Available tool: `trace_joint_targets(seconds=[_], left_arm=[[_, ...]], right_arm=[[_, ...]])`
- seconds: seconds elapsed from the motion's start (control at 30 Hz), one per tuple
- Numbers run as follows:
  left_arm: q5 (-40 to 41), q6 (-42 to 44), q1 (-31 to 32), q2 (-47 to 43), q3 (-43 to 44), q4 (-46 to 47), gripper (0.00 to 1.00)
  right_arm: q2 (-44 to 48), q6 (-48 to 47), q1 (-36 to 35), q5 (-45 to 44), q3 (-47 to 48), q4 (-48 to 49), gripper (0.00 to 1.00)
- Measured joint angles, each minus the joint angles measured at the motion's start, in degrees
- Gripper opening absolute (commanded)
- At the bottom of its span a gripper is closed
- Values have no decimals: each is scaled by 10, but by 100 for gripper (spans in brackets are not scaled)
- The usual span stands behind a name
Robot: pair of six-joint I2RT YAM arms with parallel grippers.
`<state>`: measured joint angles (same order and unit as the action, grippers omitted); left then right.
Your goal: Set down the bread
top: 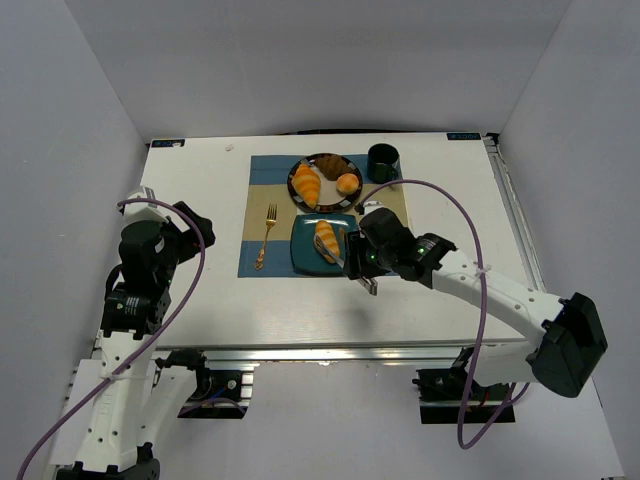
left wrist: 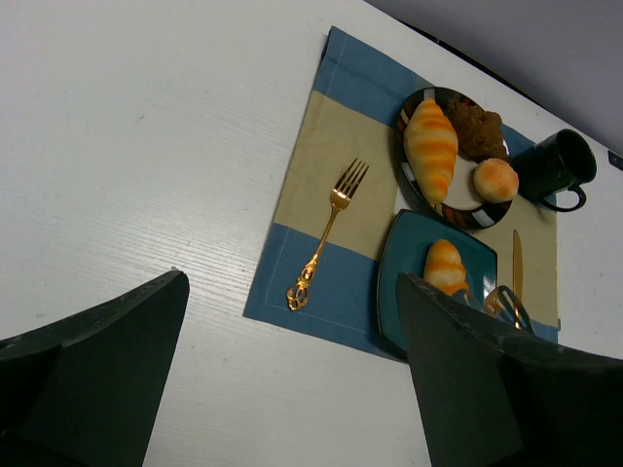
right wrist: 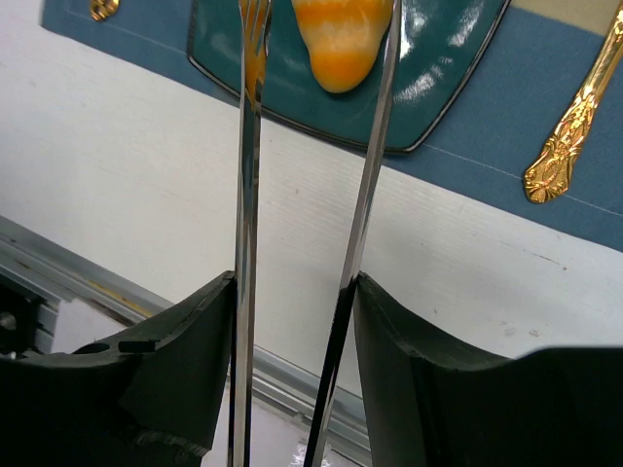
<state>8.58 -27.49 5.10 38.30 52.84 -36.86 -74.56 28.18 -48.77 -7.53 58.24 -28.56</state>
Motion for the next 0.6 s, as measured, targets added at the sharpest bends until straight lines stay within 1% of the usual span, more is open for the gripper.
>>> trace_joint_targets(seconds=[0.17, 0.3, 0.37, 0.47, 0.6], left_arm=[[0, 0, 0, 0, 0, 0, 98], [0, 0, 0, 0, 0, 0, 98], [0, 0, 0, 1, 0, 0, 98], [-2, 0, 0, 3, 0, 0, 98], [-11, 0, 0, 11, 0, 7, 98]], right_arm=[[57, 25, -2, -21, 0, -10, 55], [129, 66, -2, -70, 0, -37, 53], [167, 110, -3, -116, 0, -69, 52], [212, 199, 1, -193, -3, -148, 50], [257, 327, 24, -275, -42, -252, 47]])
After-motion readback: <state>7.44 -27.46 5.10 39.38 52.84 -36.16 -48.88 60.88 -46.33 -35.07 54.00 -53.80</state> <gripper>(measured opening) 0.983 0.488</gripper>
